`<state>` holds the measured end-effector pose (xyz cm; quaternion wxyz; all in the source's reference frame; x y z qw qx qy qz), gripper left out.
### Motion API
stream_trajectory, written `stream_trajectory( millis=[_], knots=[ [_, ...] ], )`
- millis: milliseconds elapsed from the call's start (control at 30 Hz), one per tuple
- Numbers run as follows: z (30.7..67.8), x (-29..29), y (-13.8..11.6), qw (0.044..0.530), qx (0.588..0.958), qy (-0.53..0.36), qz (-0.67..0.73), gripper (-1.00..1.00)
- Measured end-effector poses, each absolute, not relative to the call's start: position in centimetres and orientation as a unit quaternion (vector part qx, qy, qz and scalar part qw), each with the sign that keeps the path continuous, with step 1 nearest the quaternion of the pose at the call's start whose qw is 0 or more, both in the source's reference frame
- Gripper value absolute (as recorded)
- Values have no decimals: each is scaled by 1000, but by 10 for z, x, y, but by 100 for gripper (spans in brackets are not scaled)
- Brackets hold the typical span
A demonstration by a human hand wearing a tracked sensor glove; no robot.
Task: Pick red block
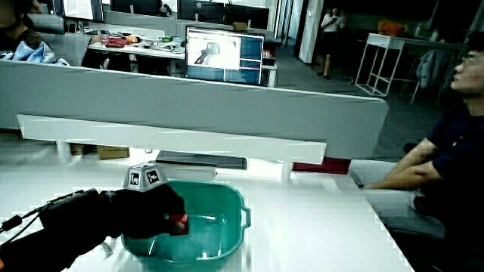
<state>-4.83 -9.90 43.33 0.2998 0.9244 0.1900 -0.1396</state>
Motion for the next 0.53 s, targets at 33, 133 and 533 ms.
stream_trajectory(
  millis=[33, 133, 533],
  knots=[
    [427, -49, -98, 295, 925, 194, -140, 100],
    [408, -48, -95, 281, 927, 206, -136, 100],
    [353, -38, -61, 253, 924, 267, -103, 100]
  ],
)
